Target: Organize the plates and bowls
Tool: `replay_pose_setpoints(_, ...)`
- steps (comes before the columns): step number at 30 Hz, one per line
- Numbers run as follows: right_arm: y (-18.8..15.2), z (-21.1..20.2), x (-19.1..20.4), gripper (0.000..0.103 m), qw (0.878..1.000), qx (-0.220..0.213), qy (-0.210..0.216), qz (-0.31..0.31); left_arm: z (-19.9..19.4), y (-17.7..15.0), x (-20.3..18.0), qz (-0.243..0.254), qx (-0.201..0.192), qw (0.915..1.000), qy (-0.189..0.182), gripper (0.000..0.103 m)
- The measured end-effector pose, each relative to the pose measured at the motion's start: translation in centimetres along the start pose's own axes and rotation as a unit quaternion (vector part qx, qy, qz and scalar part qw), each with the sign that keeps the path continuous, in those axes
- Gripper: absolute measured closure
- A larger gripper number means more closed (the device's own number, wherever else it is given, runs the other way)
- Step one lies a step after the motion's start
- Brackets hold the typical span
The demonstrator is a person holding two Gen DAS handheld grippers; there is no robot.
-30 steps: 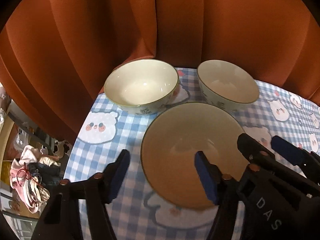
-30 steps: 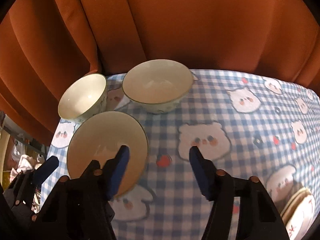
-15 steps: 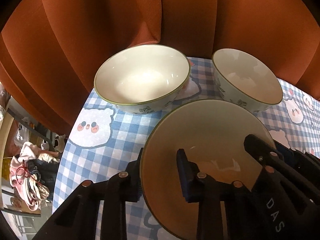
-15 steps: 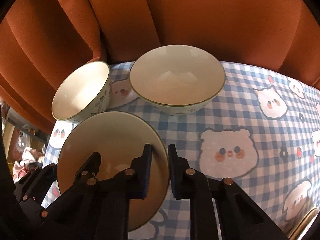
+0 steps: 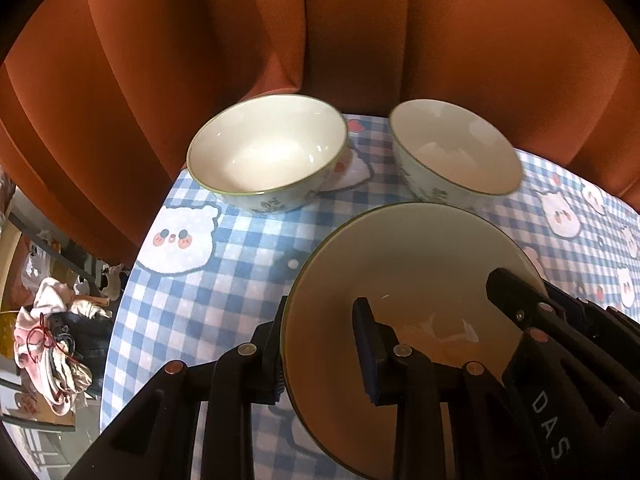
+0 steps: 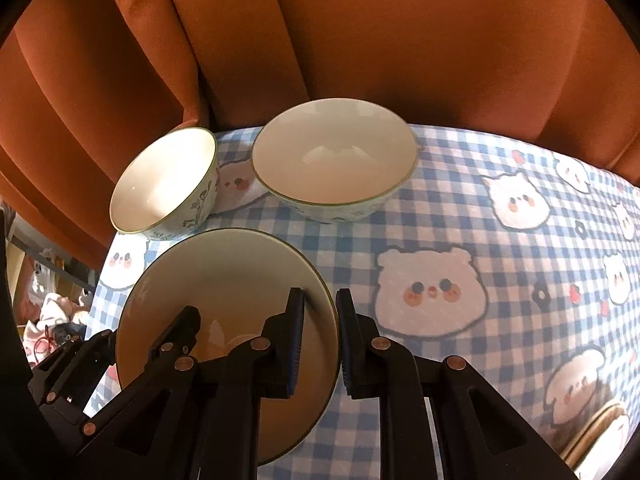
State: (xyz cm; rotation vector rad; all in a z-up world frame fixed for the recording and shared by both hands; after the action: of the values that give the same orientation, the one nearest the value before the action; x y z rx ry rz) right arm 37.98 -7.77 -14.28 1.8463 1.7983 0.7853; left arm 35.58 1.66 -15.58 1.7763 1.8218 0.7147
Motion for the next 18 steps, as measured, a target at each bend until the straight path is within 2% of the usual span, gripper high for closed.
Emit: replay_pose_setpoints(18,-4.8,-9.4,-3.7,0.083,0.998,-0.022,-0.037,0.034,-8.9,-4.7,-3.5,0.039,-0.019,0.9979,-0.047,0.075)
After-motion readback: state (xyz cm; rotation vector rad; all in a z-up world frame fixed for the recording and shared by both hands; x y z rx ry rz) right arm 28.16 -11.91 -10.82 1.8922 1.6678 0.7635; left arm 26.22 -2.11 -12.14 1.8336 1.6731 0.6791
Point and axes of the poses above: each gripper's, at about its wrist camera, not at the fingertips, and z roughly the way its jaws point, x to its left, y to its top, the point moved 8 cm from there along z, roughly the way its jaws point, and after that the axes turned 12 degrees about -x, right-handed, at the moved point
